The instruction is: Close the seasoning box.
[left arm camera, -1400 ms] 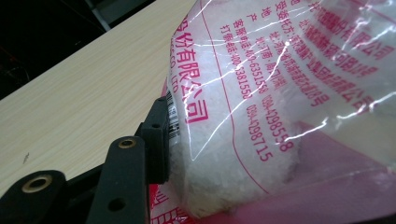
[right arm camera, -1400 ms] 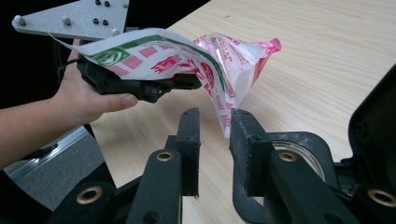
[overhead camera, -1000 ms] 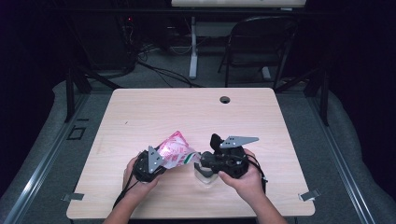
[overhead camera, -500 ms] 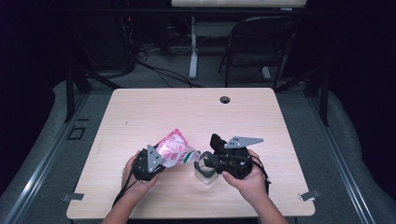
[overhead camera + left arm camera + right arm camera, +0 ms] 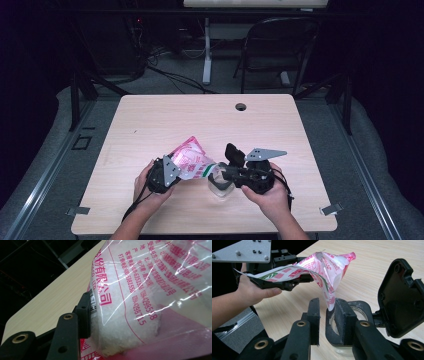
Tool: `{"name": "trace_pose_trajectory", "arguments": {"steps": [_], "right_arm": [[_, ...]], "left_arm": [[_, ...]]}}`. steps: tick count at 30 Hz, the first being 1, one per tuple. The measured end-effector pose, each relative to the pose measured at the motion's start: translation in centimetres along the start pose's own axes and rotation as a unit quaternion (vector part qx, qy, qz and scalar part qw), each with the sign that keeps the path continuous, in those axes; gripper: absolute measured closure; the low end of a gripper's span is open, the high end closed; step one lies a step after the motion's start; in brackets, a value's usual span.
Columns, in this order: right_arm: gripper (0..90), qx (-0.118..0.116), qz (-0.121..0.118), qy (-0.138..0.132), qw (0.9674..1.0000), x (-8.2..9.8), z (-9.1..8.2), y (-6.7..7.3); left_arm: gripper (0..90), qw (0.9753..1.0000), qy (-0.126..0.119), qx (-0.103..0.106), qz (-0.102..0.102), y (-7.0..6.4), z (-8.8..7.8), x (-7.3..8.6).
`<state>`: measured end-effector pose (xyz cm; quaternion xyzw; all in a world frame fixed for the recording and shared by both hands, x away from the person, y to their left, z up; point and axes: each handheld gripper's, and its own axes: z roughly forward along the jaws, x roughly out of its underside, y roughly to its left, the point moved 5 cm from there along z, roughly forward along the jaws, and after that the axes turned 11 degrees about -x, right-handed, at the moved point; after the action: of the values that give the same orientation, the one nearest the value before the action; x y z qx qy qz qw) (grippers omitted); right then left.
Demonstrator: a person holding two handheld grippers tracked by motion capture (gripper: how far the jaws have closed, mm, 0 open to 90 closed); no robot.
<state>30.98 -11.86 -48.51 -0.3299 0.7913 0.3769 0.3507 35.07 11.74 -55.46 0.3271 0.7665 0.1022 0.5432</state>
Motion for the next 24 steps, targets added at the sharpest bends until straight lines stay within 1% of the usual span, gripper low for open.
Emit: {"name": "trace_pose_trajectory", "arguments": {"steps": [6,9,12,16,24], "right_arm": [[74.3,0.002,-0.002,0.002,1.0000,0.2,0.0,0.0],[74.6,0.004,0.000,0.002,1.0000,0.2,-0.1,0.0],[74.9,0.006,-0.002,0.001,1.0000,0.2,-0.1,0.1],[75.4,0.005,-0.003,0.001,1.0000,0.2,-0.1,0.1],[75.9,0.006,-0.006,0.004,1.0000,0.3,0.0,0.2]], "left_arm": [[54.4,0.9999,-0.001,0.007,0.013,-0.9,0.1,-0.2],[54.4,0.9997,-0.001,0.010,0.024,-1.2,0.1,-0.3],[54.4,0.9996,-0.001,0.012,0.026,-1.4,0.1,-0.4],[54.4,0.9996,-0.001,0.010,0.026,-1.5,0.1,-0.4],[54.5,0.9993,-0.004,-0.001,0.036,-1.4,0.0,-0.5]]}}
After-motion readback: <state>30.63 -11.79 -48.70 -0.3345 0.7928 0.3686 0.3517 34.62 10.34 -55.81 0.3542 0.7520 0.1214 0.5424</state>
